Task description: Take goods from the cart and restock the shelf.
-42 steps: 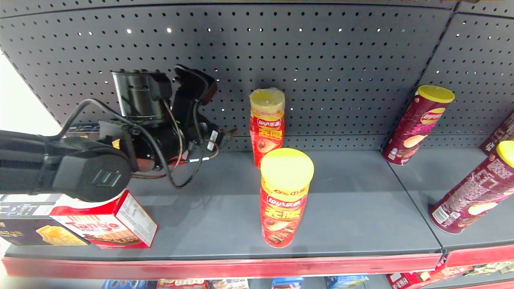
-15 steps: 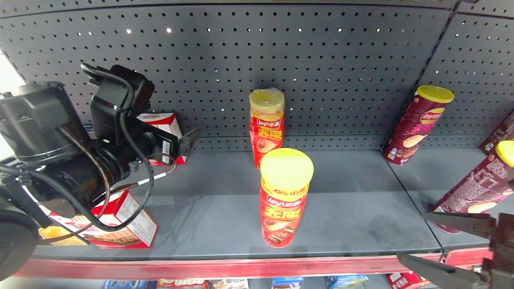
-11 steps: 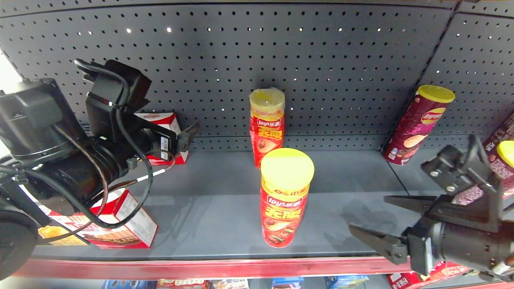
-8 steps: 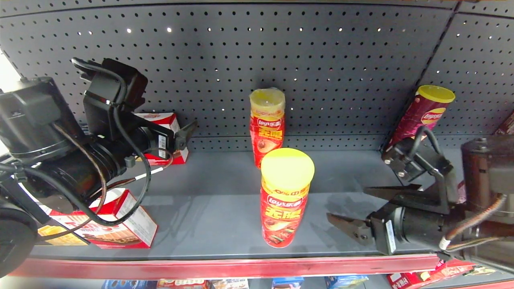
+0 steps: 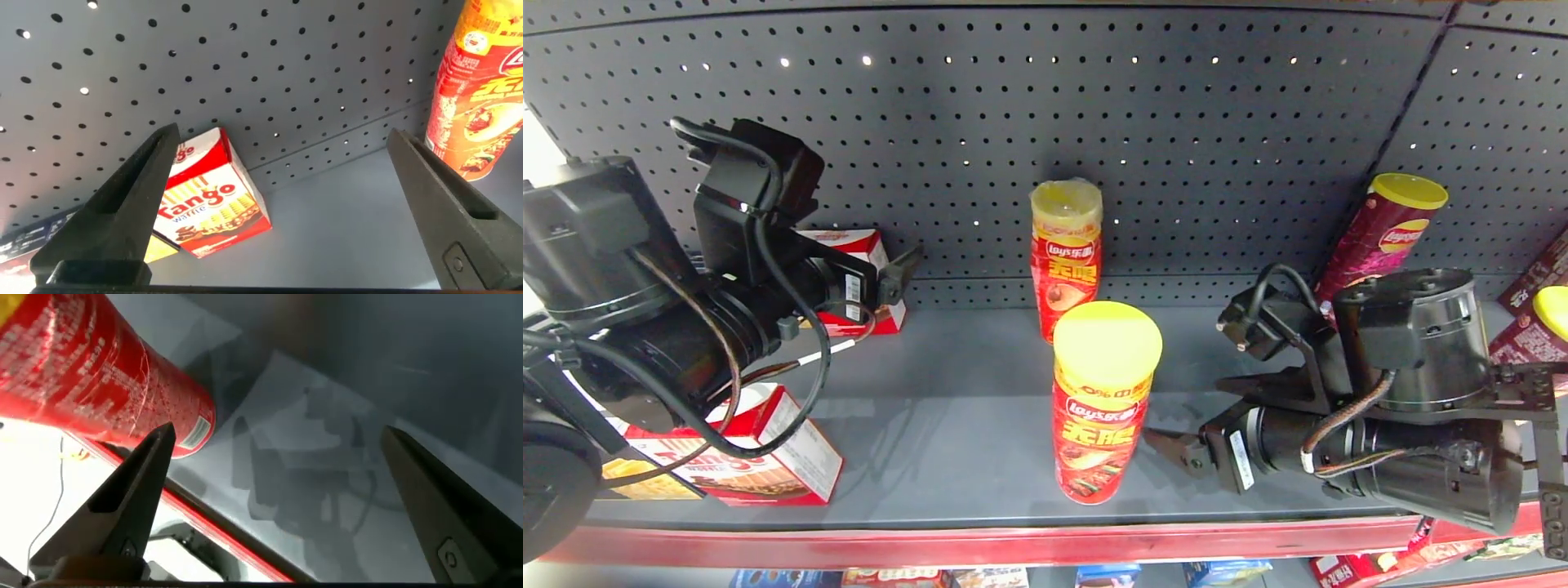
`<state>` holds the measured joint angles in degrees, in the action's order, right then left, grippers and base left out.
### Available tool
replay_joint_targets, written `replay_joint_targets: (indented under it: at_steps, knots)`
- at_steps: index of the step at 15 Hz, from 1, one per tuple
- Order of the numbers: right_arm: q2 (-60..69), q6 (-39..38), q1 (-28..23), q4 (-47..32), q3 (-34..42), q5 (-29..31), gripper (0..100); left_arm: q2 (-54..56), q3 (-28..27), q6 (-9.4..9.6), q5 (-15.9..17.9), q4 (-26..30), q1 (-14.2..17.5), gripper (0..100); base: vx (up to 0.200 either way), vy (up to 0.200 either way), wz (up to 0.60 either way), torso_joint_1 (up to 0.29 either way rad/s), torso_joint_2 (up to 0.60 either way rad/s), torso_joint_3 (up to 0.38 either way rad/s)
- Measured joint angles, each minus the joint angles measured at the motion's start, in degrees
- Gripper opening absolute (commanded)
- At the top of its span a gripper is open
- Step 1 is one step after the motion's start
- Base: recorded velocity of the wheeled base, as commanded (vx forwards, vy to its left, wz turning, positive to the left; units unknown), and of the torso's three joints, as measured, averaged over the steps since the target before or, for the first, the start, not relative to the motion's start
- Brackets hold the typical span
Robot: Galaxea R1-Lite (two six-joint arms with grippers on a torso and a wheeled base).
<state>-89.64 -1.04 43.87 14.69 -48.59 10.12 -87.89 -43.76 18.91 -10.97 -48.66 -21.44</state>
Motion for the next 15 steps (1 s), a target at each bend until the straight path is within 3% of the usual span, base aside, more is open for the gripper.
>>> replay_joint_targets:
  at_steps: [15]
  knots:
    - [0.13,-0.02,0.99,-0.13,1.49,0.00,100,-0.15,0.11,0.00,0.00,0.00,-0.09,100,0.000,0.000,0.00,0.000,0.00,0.000]
